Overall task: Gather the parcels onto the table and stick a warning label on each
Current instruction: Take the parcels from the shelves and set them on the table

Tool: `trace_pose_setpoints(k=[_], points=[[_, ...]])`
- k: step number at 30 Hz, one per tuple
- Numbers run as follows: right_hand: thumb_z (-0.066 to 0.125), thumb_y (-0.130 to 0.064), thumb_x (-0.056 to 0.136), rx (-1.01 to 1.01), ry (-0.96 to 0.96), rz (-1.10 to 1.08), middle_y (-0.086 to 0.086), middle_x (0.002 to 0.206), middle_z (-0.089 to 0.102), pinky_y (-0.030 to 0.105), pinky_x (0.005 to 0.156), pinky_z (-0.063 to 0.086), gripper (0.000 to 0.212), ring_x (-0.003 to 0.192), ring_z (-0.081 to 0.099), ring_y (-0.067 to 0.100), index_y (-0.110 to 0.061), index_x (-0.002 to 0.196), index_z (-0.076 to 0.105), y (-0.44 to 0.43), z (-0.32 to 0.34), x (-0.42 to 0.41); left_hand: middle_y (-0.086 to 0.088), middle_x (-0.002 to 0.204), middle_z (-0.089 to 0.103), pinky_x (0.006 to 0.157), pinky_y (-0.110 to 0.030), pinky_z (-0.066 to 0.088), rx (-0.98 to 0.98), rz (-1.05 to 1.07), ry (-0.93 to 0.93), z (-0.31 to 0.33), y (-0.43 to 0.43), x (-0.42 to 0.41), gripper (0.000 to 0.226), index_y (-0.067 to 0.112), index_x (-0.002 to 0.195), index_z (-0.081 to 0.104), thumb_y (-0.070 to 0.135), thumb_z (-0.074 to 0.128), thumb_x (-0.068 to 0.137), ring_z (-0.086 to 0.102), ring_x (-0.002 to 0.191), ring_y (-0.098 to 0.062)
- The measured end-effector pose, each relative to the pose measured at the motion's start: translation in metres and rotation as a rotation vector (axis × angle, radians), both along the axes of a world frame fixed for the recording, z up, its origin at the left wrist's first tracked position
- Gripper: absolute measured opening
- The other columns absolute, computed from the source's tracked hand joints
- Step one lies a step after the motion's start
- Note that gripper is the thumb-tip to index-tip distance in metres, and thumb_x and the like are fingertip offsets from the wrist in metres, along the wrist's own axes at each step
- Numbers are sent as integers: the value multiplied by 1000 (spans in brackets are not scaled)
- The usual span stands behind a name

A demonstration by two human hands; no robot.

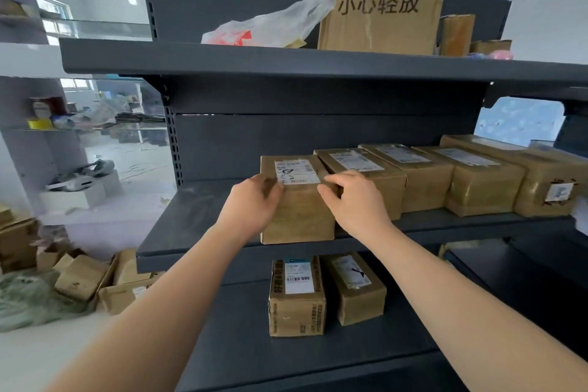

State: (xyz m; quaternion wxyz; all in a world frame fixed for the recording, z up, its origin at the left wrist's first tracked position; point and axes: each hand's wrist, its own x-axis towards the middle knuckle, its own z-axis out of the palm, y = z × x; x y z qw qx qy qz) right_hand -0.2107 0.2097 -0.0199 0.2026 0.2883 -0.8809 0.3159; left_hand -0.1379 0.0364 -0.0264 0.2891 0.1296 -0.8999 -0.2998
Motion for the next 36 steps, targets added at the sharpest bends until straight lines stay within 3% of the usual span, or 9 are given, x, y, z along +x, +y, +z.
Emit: trace_pose_setpoints(k=[4,7,12,15,18,23,27,32,36], points=[[51,-39,94,-51,8,21,-4,114,56,20,68,39,33,85,55,7,-21,118,65,-9,-1,-3,10,90,64,63,-18,39,-1,21,63,-4,-9,8,31,22,116,63,39,49,94,54,76,-9],[50,-43,93,-74,-95,44,1,117,54,22,73,38,37,89,53,9,-23,122,62,-17,-2,-7,14,85,61,66,-20,41,47,54,97,-5,-11,13,28,25,110,66,40,52,92,55,79,-9],[39,-51,95,-50,-372,124,-1,147,38,31,97,34,55,131,37,19,-28,144,35,-20,-3,-14,3,111,62,82,-31,43,219,82,-39,-3,-9,6,39,20,120,57,46,48,93,57,103,-19],[37,-53,96,-84,-488,199,-1,153,29,28,97,30,60,136,32,20,-29,149,22,-22,-3,-17,-2,137,51,93,-30,40,406,54,-89,-5,-7,4,60,17,142,39,52,44,93,51,117,-20],[36,-54,95,-130,-527,230,-1,154,26,33,103,30,62,137,30,20,-32,150,17,-22,-7,-16,2,143,45,103,-37,41,521,17,-17,-12,-3,8,64,30,147,31,56,45,91,48,124,-19],[41,-49,96,-254,-515,314,-3,152,31,38,110,32,63,136,33,17,-33,150,13,-14,-17,0,15,135,47,94,-26,40,535,2,108,-23,9,22,60,38,145,31,54,49,90,50,116,-9],[44,-45,96,-295,-493,358,-8,149,36,41,108,36,65,132,37,12,-32,150,12,-6,-22,20,18,133,50,98,-28,42,565,-21,172,-33,16,41,62,38,144,32,53,53,88,52,118,-6],[48,-46,94,-311,-474,332,-11,150,33,39,109,36,67,133,34,8,-33,149,14,6,-31,55,32,116,53,68,-4,43,611,-109,211,-44,25,72,61,39,143,33,49,58,88,55,98,17],[51,-47,92,-356,-464,263,-15,149,33,37,111,33,66,133,31,4,-35,148,18,15,-36,96,22,117,59,71,-13,49,670,-189,211,-52,29,106,60,44,140,36,48,62,85,62,93,7]])
